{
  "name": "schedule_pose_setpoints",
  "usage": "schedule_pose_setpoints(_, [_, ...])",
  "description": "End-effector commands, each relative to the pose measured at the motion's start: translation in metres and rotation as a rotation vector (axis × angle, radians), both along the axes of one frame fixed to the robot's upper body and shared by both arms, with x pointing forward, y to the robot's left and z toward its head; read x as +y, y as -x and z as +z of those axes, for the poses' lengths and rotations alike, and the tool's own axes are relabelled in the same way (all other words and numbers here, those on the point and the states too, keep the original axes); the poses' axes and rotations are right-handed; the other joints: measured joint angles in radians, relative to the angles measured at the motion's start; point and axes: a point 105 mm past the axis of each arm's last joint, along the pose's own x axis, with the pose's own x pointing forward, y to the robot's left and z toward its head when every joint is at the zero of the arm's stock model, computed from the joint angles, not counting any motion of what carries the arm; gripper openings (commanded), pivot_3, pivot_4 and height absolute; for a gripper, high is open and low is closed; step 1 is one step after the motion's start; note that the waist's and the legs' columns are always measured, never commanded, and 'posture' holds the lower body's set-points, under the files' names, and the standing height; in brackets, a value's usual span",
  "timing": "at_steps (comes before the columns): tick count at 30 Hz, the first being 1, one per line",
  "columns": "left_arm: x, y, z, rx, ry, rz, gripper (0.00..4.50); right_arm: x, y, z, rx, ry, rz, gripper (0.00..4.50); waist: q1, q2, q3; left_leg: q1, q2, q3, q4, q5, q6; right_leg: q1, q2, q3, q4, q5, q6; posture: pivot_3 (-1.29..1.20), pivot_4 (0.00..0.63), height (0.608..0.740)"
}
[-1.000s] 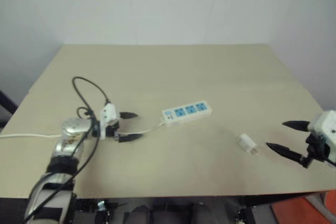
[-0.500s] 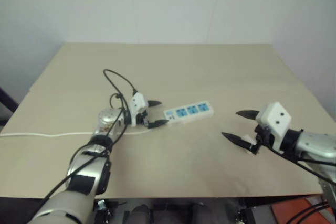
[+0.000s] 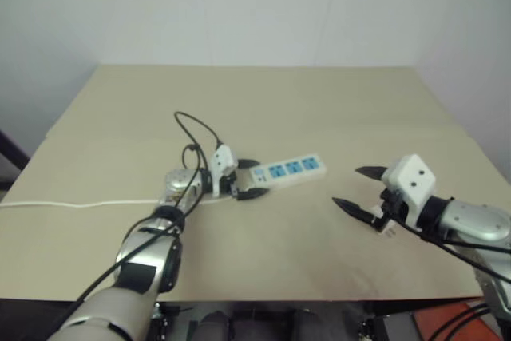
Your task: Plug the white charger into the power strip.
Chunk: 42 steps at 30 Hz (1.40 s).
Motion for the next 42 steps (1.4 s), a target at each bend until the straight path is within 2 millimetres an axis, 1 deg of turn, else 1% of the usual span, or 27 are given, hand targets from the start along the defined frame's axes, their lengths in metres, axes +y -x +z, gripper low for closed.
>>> schedule_pose_setpoints(1, [-0.002, -0.003, -0.001, -0.023, -0.028, 0.026, 4.46, 0.005, 0.000, 0.009, -0.046, 0.001, 0.002, 4.50, 0.000, 0.000, 0.000, 0.000, 0.000, 0.000, 0.000, 0.000, 0.000, 0.000, 0.000, 0.000, 0.000, 0.000, 0.000, 0.00, 0.150, 0.740])
schedule_pose_setpoints(6, [-0.001, -0.002, -0.014, -0.024, -0.092, 0.048, 4.46, 0.007, -0.002, 0.007, -0.048, 0.005, -0.003, 4.50, 0.001, 0.000, 0.000, 0.000, 0.000, 0.000, 0.000, 0.000, 0.000, 0.000, 0.000, 0.000, 0.000, 0.000, 0.000, 0.00, 0.150, 0.740])
schedule_pose_setpoints(17, [-0.005, 0.000, -0.018, 0.027, -0.027, 0.056, 4.46, 0.007, -0.005, 0.001, -0.050, 0.019, -0.021, 4.50, 0.001, 0.000, 0.000, 0.000, 0.000, 0.000, 0.000, 0.000, 0.000, 0.000, 0.000, 0.000, 0.000, 0.000, 0.000, 0.00, 0.150, 0.740])
schedule_pose_setpoints(23, [-0.011, -0.001, -0.021, 0.029, -0.020, 0.074, 4.46, 0.008, -0.007, 0.002, -0.058, 0.019, -0.025, 4.50, 0.003, 0.000, 0.000, 0.000, 0.000, 0.000, 0.000, 0.000, 0.000, 0.000, 0.000, 0.000, 0.000, 0.000, 0.000, 0.00, 0.150, 0.740])
schedule_pose_setpoints(26, [-0.013, 0.000, -0.022, 0.023, -0.030, 0.072, 3.88, 0.007, -0.008, 0.002, -0.058, 0.021, -0.029, 4.50, 0.003, 0.000, 0.000, 0.000, 0.000, 0.000, 0.000, 0.000, 0.000, 0.000, 0.000, 0.000, 0.000, 0.000, 0.000, 0.00, 0.150, 0.740])
schedule_pose_setpoints(28, [-0.014, -0.001, -0.022, 0.021, -0.030, 0.083, 3.33, 0.007, -0.008, 0.002, -0.058, 0.020, -0.030, 4.50, 0.003, 0.000, 0.000, 0.000, 0.000, 0.000, 0.000, 0.000, 0.000, 0.000, 0.000, 0.000, 0.000, 0.000, 0.000, 0.00, 0.150, 0.740])
schedule_pose_setpoints(32, [-0.013, 0.000, -0.023, 0.029, -0.047, 0.066, 3.29, 0.006, -0.008, 0.002, -0.049, 0.019, -0.040, 4.50, 0.004, 0.000, 0.000, 0.001, 0.000, 0.000, 0.000, 0.000, 0.000, 0.001, 0.000, 0.000, 0.000, 0.000, 0.000, 0.00, 0.150, 0.740])
schedule_pose_setpoints(34, [-0.011, 0.002, -0.022, 0.027, -0.060, 0.044, 3.29, 0.004, -0.011, 0.002, -0.009, 0.021, -0.075, 4.50, 0.003, 0.000, 0.000, 0.001, 0.000, 0.000, 0.000, 0.000, 0.000, 0.001, 0.000, 0.000, 0.000, 0.000, 0.000, 0.00, 0.150, 0.740])
schedule_pose_setpoints(36, [-0.007, 0.005, -0.021, 0.026, -0.076, 0.002, 3.29, 0.001, -0.015, 0.002, 0.037, 0.117, -0.139, 4.50, 0.002, 0.000, 0.000, 0.001, 0.000, 0.000, 0.001, 0.000, 0.000, 0.001, 0.000, 0.000, 0.000, 0.000, 0.000, 0.00, 0.150, 0.740])
schedule_pose_setpoints(38, [0.000, 0.009, -0.018, 0.022, -0.088, -0.048, 3.29, -0.001, -0.014, 0.004, 0.108, 0.213, -0.152, 4.50, -0.003, 0.000, 0.000, 0.000, 0.000, 0.000, 0.001, 0.000, 0.000, -0.001, 0.000, 0.001, 0.001, 0.000, 0.000, 0.00, 0.150, 0.740])
schedule_pose_setpoints(41, [0.008, 0.014, -0.013, 0.014, -0.084, -0.103, 3.29, -0.005, -0.016, 0.012, 0.190, 0.240, -0.183, 4.50, -0.008, 0.000, 0.000, 0.000, 0.001, -0.001, 0.000, 0.000, 0.000, -0.001, 0.000, -0.001, 0.000, 0.000, 0.000, 0.00, 0.150, 0.740])
schedule_pose_setpoints(42, [0.011, 0.016, -0.011, 0.003, -0.088, -0.120, 3.29, -0.009, -0.020, 0.014, 0.228, 0.233, -0.219, 4.50, -0.008, 0.000, 0.000, 0.000, 0.001, -0.001, 0.000, 0.000, 0.000, -0.001, 0.000, 0.000, 0.000, 0.000, 0.000, 0.00, 0.150, 0.740])
